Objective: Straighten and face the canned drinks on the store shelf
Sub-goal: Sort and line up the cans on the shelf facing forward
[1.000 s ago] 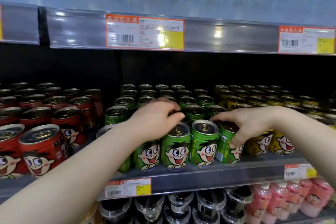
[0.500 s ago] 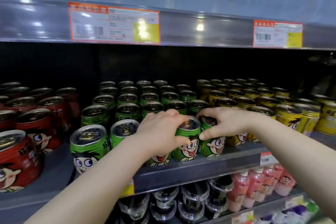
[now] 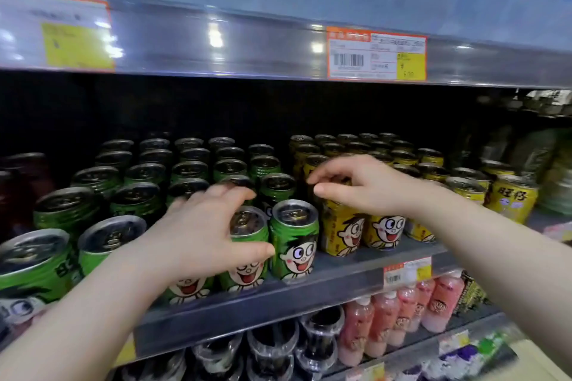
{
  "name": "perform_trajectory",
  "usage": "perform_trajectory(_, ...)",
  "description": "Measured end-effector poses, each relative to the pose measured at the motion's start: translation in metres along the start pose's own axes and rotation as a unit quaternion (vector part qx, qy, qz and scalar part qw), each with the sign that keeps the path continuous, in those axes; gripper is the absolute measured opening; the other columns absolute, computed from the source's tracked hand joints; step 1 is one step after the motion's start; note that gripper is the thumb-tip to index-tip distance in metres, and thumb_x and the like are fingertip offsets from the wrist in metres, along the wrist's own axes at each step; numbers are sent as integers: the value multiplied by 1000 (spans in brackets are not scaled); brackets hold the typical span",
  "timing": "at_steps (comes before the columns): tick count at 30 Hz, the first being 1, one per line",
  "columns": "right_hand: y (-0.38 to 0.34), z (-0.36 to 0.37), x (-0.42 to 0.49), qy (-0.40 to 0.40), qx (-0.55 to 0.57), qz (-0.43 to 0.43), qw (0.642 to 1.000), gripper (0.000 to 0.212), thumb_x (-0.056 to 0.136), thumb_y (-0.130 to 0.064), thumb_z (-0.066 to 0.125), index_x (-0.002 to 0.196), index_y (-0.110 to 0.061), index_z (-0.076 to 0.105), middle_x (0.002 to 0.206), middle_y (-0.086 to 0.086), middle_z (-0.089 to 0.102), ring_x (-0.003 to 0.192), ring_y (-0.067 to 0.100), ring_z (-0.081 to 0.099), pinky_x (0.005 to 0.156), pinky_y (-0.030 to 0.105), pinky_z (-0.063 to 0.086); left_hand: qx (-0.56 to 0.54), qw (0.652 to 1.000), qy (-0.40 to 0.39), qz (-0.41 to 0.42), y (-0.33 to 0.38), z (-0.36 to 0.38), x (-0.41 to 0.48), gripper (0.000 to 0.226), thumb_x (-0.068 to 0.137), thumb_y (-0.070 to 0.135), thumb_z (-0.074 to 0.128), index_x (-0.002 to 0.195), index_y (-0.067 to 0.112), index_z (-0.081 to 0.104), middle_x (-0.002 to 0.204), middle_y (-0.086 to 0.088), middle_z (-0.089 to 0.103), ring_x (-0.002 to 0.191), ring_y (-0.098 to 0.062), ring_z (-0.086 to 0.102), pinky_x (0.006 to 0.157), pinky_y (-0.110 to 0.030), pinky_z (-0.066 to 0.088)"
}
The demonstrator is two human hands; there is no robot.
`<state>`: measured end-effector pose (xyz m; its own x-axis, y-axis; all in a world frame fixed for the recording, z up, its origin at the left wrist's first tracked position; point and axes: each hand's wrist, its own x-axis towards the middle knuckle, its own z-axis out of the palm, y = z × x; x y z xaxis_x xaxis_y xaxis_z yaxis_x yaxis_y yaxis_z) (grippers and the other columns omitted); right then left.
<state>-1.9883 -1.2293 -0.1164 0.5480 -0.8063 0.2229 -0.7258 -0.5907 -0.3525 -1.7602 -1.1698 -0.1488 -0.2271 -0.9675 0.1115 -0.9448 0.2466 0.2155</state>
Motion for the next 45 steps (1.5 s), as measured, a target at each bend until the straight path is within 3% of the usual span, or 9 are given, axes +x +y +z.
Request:
perform_trajectory(4, 44, -42, -4, 44, -45, 31, 998, 18, 89, -33, 57, 101, -25, 66, 98, -8, 63, 95, 11, 59, 78, 16, 45, -71, 994, 86, 8, 48, -1, 19, 76, 68, 70, 49, 135, 36, 37, 137, 5, 43, 107, -16, 50, 98, -35, 42)
perform_trajectory(9, 95, -49, -10, -134, -184, 106, 968, 60, 75, -67, 52, 125, -33, 50, 123, -7, 56, 108, 15, 53, 92, 27, 44, -3, 999, 48, 7, 103, 10, 62, 72, 75, 65, 54, 137, 33, 36, 135, 3, 48, 114, -18, 51, 98, -36, 43)
perform_trajectory(12, 111, -36, -10, -144, -197, 69, 967, 80, 70, -76, 50, 135, -30, 41, 139, -1, 50, 123, 20, 49, 100, 33, 43, 57, 998, 3, -33, 124, 22, 90, 79, 74, 69, 52, 139, 29, 33, 140, 0, 46, 125, -21, 46, 100, -38, 43)
perform_trajectory(17, 122, -34, -10, -114, -195, -16, 974, 80, 71, -73, 52, 134, -26, 44, 137, 0, 52, 122, 19, 50, 97, 34, 45, 47, 994, -26, -94, 138, 32, 111, 77, 74, 67, 57, 137, 24, 39, 137, -2, 49, 121, -23, 50, 94, -36, 47)
perform_trajectory(24, 129, -43, -10, -144, -138, -84, 976, 69, 75, -59, 63, 135, -31, 44, 137, -9, 50, 120, 12, 48, 87, 22, 38, -37, 996, -26, -76, 141, 33, 102, 74, 72, 56, 67, 135, 28, 42, 137, 3, 49, 121, -16, 48, 98, -31, 44)
perform_trajectory(27, 135, -46, -13, -156, -115, -85, 977, 73, 74, -60, 62, 138, -31, 40, 140, -9, 45, 122, 12, 46, 91, 23, 39, -55, 995, -36, -78, 142, 34, 101, 76, 74, 53, 67, 138, 30, 36, 142, 3, 43, 126, -16, 44, 101, -29, 41)
perform_trajectory(30, 149, -70, -18, -147, -101, -48, 983, 72, 74, -62, 61, 136, -35, 38, 142, -9, 39, 122, 11, 45, 95, 23, 39, 37, 994, -53, -84, 155, 34, 104, 85, 70, 64, 63, 141, 33, 27, 145, -1, 36, 133, -22, 34, 106, -35, 35)
perform_trajectory(35, 171, -90, -28, -231, -243, 47, 941, 86, 71, -54, 70, 143, -34, 28, 150, -5, 32, 133, 17, 38, 101, 26, 36, 46, 998, -12, -35, 184, 42, 119, 85, 70, 68, 59, 142, 38, 24, 142, -3, 37, 132, -24, 32, 106, -37, 32)
perform_trajectory(45, 179, -71, -37, -130, -195, -9, 972, 77, 67, -63, 67, 134, -32, 43, 139, -6, 46, 122, 16, 47, 96, 30, 44, 80, 995, -49, -28, 183, 61, 131, 83, 77, 67, 50, 145, 34, 16, 146, -1, 37, 134, -23, 33, 108, -41, 25)
